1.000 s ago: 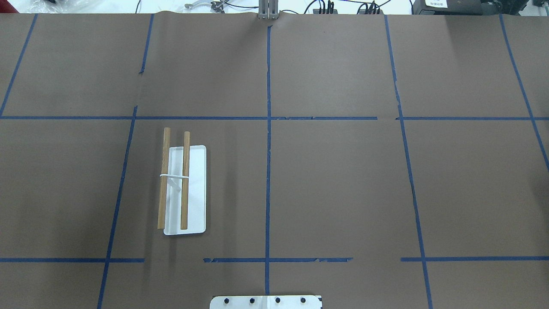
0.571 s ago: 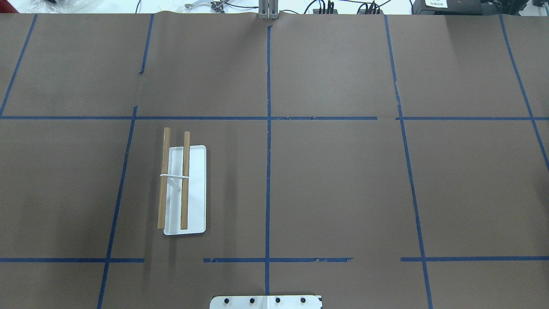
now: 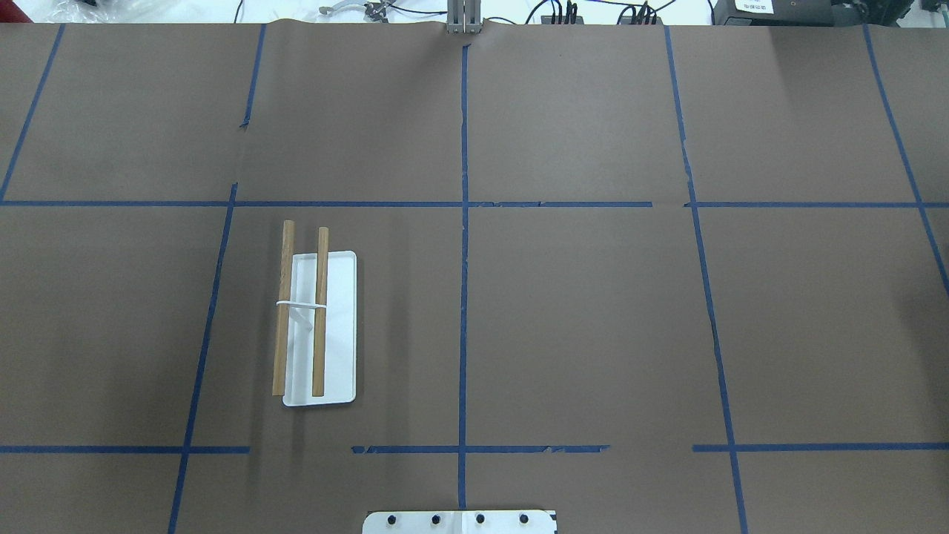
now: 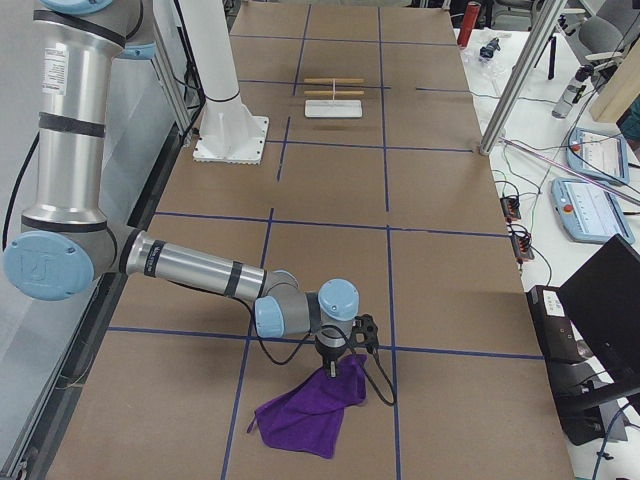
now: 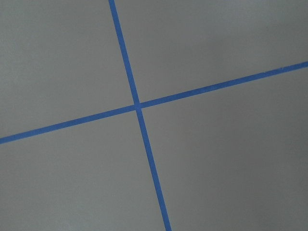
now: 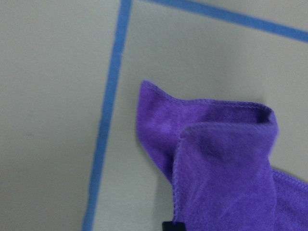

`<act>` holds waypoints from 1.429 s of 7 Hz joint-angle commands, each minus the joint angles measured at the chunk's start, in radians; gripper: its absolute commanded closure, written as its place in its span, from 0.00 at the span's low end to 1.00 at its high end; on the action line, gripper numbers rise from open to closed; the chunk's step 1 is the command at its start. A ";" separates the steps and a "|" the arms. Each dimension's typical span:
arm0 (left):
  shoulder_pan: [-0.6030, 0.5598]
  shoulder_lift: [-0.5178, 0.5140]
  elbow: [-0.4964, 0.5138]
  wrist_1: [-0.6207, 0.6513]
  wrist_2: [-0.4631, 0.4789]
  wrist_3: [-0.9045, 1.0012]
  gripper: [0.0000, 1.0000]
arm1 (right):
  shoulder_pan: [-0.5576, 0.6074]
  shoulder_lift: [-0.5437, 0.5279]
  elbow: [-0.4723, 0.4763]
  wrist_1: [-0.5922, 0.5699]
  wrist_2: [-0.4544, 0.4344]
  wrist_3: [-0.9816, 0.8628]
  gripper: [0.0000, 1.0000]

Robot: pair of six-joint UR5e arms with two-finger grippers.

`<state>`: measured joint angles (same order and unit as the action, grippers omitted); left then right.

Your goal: Hang towel on rack

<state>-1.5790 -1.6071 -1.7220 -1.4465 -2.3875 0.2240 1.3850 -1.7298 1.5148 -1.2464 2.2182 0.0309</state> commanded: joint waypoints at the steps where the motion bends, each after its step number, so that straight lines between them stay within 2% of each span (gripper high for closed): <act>1: 0.000 -0.017 -0.011 -0.006 -0.005 -0.079 0.00 | 0.025 0.001 0.416 -0.410 0.021 0.035 1.00; 2: 0.007 -0.054 -0.014 -0.024 -0.059 -0.248 0.00 | 0.023 0.012 0.547 -0.508 0.069 0.146 1.00; 3: 0.023 -0.056 -0.031 -0.105 -0.090 -0.318 0.00 | 0.020 0.018 0.600 -0.508 0.175 0.237 1.00; 4: 0.049 -0.056 -0.039 -0.139 -0.146 -0.351 0.00 | -0.001 0.053 0.628 -0.508 0.237 0.304 1.00; 5: 0.080 -0.057 -0.072 -0.172 -0.182 -0.439 0.00 | -0.099 0.125 0.680 -0.505 0.268 0.513 1.00; 6: 0.141 -0.057 -0.112 -0.245 -0.185 -0.610 0.00 | -0.233 0.289 0.705 -0.505 0.258 0.858 1.00; 7: 0.202 -0.069 -0.119 -0.393 -0.185 -0.825 0.00 | -0.385 0.458 0.700 -0.505 0.203 1.150 1.00; 8: 0.249 -0.068 -0.107 -0.601 -0.183 -1.001 0.00 | -0.522 0.607 0.694 -0.508 0.095 1.408 1.00; 9: 0.290 -0.071 -0.102 -0.720 -0.179 -1.184 0.00 | -0.605 0.709 0.685 -0.507 0.043 1.495 1.00; 10: 0.322 -0.132 -0.093 -0.732 -0.180 -1.304 0.00 | -0.654 0.769 0.662 -0.507 0.023 1.512 1.00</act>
<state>-1.3014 -1.6914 -1.8237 -2.1054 -2.5682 -0.9060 0.8161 -1.0624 2.1978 -1.7534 2.2860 1.4602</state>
